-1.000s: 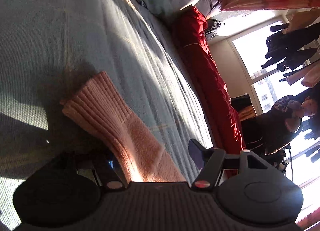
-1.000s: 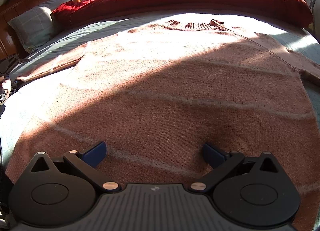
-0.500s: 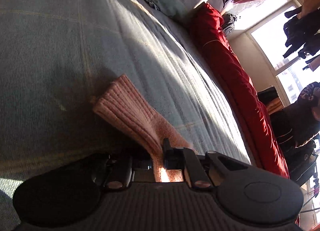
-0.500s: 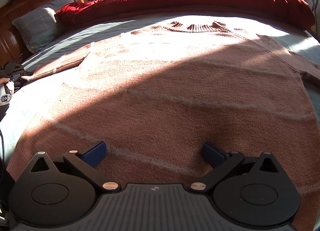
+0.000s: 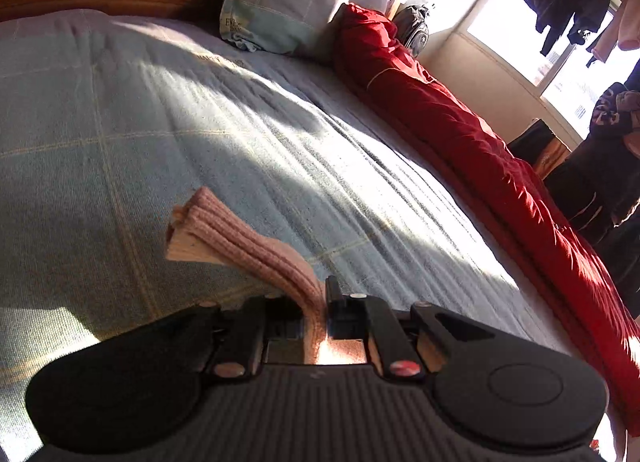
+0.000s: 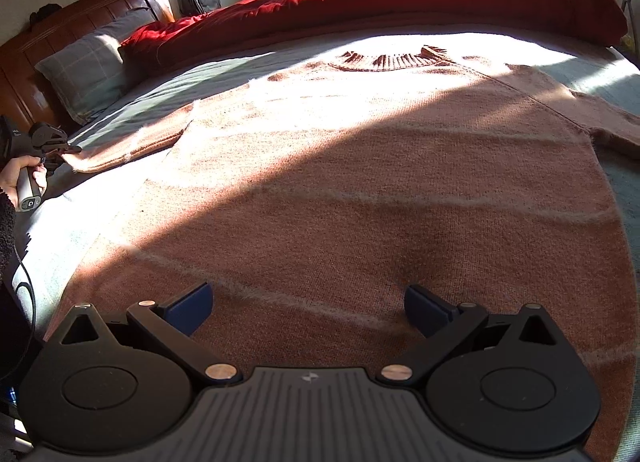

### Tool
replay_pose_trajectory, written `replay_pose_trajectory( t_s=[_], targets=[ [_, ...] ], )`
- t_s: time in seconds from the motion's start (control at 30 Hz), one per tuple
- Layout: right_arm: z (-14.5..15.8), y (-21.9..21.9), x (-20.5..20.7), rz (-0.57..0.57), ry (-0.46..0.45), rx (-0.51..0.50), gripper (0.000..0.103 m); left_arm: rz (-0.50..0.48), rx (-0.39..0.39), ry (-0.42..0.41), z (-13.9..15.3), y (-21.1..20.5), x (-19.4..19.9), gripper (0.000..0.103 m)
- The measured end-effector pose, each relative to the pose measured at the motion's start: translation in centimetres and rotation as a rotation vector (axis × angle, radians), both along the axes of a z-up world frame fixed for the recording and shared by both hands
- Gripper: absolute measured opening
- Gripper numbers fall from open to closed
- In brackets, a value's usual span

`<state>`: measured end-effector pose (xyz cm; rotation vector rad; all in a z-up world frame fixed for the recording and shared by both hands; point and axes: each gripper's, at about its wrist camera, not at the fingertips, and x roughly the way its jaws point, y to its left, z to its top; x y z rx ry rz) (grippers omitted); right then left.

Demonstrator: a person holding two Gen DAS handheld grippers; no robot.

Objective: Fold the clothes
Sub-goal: 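Lift the gripped sleeve cuff up off the bed with the left tool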

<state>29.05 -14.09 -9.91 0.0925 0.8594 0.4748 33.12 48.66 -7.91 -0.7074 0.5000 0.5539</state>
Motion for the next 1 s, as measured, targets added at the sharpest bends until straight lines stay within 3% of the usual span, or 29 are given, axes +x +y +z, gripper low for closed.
replay_pose_trajectory(
  t_s=[0.4, 1.0],
  targets=[
    [0.7, -2.1, -1.2, -0.007, -0.014, 0.062, 0.103, -0.120, 0.166, -0.013, 5.8, -5.9, 1.9, 0.007],
    [0.6, -6.6, -1.3, -0.094, -0.014, 0.121, 0.103, -0.267, 0.304, -0.019, 9.7, -14.6, 5.7, 0.007]
  ],
)
